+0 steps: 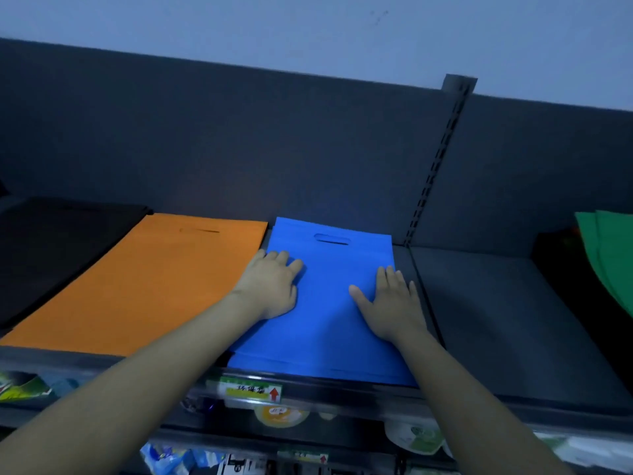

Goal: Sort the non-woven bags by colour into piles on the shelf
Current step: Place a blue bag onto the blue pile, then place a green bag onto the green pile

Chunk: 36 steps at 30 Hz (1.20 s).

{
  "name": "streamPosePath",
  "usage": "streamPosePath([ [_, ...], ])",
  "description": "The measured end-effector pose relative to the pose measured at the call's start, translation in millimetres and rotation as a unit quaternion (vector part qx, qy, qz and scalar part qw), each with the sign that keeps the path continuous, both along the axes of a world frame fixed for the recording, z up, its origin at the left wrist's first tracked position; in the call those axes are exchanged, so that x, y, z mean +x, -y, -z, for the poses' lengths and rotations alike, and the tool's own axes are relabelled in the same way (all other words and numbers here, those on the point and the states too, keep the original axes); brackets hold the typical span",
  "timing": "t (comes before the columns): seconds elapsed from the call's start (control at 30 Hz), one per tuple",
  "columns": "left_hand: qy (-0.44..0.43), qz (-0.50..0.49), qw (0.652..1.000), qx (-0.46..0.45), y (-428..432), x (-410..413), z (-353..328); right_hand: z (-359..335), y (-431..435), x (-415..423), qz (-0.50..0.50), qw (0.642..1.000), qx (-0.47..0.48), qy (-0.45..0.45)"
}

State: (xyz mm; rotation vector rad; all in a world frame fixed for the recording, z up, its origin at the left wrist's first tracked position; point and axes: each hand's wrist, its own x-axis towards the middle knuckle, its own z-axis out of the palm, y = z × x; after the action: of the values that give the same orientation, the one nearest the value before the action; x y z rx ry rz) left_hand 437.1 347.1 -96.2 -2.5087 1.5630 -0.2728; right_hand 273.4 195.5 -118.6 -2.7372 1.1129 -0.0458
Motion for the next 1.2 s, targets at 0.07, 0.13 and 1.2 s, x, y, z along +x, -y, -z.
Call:
streamPosePath([
  [0.07,0.005,-0.02,0.999,0.031,1.8,-2.5,-3.8,-1.9,0.4,-0.9,-0.002,1.0,0.009,0.004],
  [0.13,0.014,-0.05,0.996,0.073,11.6,-8.7,-17.1,-10.2,5.6,-3.4,-0.02,0.999,0.032,-0.003],
  [1.2,-0.433,-0.099,0.823,-0.355,296.2,-354.0,-95.9,-132.0,279.7,-401.1,0.148,0.962,0.159,0.164],
])
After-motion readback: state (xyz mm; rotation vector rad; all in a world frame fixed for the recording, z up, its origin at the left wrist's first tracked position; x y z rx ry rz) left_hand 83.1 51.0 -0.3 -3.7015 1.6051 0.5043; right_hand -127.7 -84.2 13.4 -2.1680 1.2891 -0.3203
